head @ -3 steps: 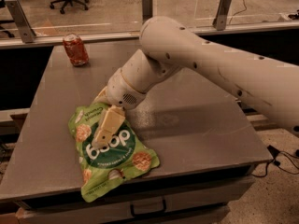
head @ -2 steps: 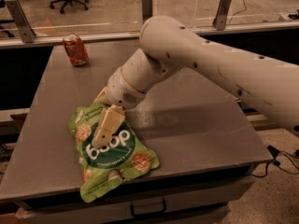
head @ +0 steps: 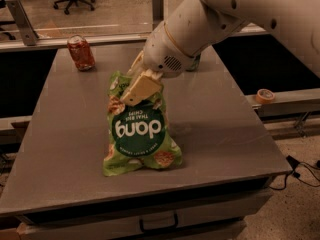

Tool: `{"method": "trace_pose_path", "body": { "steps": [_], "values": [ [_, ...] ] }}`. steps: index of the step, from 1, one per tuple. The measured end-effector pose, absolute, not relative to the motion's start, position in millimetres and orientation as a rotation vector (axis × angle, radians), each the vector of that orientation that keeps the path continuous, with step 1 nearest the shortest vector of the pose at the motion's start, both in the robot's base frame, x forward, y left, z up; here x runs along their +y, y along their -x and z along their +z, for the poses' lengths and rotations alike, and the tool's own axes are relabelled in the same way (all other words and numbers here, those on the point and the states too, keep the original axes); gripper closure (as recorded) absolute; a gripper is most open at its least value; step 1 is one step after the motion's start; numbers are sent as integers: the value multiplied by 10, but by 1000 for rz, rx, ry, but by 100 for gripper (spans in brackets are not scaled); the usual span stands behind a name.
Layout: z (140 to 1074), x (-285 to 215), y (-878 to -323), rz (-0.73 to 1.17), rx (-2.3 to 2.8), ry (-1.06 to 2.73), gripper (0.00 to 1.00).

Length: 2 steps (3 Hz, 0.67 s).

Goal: Move green rice chip bag near green can

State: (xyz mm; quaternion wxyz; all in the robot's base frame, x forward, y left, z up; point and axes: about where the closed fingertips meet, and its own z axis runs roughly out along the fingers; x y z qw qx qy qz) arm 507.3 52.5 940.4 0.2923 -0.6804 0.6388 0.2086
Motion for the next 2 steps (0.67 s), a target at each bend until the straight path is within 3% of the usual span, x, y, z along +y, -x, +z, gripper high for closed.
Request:
{"method": "trace_pose_path", "body": {
  "steps": [2],
  "values": [
    [9416, 453, -5103, 544, 1695, 1774, 100]
  ]
}}
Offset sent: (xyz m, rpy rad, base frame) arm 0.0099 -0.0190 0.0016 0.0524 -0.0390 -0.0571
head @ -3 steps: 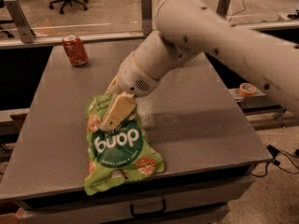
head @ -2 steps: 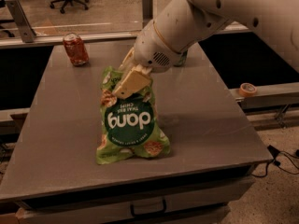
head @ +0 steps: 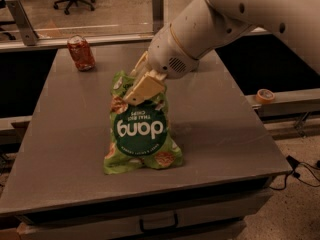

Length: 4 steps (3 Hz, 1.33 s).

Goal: Move green rice chip bag near green can

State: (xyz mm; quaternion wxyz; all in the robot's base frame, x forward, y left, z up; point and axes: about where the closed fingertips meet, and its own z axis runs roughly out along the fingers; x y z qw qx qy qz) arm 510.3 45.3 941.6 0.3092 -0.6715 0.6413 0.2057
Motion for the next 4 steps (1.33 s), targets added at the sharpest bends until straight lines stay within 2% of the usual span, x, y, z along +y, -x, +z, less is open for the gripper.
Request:
{"method": "trace_pose_path", "body": {
  "steps": [1, 3, 4],
  "values": [
    [9451, 17, -5384, 492, 1711, 1619, 100],
    [9545, -1195, -6087, 342, 1757, 1261, 100],
    [9534, -1592, -6364, 308, 1756, 1137, 100]
  ]
}}
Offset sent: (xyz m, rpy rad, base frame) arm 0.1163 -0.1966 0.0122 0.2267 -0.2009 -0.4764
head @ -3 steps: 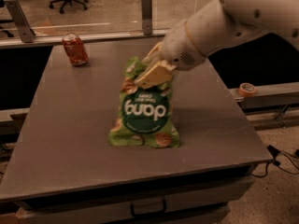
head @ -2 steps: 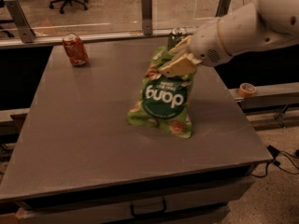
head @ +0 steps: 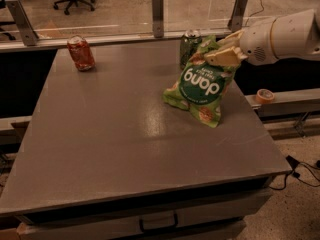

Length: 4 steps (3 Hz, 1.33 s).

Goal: Move green rice chip bag near green can

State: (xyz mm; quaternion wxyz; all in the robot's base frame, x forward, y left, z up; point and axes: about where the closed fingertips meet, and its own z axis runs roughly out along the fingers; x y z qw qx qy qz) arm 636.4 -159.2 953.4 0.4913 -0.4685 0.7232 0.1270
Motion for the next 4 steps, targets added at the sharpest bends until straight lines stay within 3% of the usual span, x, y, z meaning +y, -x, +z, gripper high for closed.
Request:
{"method": "trace_pose_path", "body": {
  "steps": [3, 4],
  "values": [
    [9366, -2083, -6932, 294, 1674, 796, 100],
    [9269, -2078, -6973, 284, 1684, 745, 82]
  ]
}}
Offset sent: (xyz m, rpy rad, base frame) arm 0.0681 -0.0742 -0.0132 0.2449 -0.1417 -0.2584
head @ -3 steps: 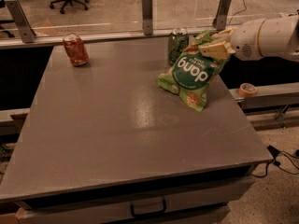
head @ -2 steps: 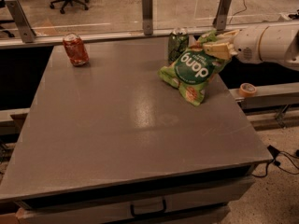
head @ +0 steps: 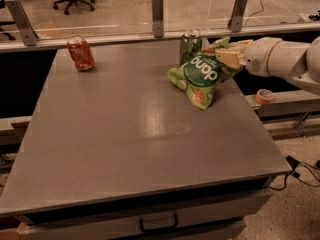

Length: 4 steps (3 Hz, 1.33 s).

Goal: Move green rice chip bag near green can

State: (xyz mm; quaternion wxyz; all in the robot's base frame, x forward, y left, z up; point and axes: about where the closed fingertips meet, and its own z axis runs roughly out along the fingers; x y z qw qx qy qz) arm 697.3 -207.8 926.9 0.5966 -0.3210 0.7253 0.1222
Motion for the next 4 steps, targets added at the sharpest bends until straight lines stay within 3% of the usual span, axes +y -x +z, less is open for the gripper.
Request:
{"method": "trace_pose_path", "body": {
  "steps": [3, 4],
  "values": [
    [9159, -2025, -6954, 248, 1724, 731, 12],
    [9313, -2030, -6968, 211, 1714, 777, 0]
  ]
}}
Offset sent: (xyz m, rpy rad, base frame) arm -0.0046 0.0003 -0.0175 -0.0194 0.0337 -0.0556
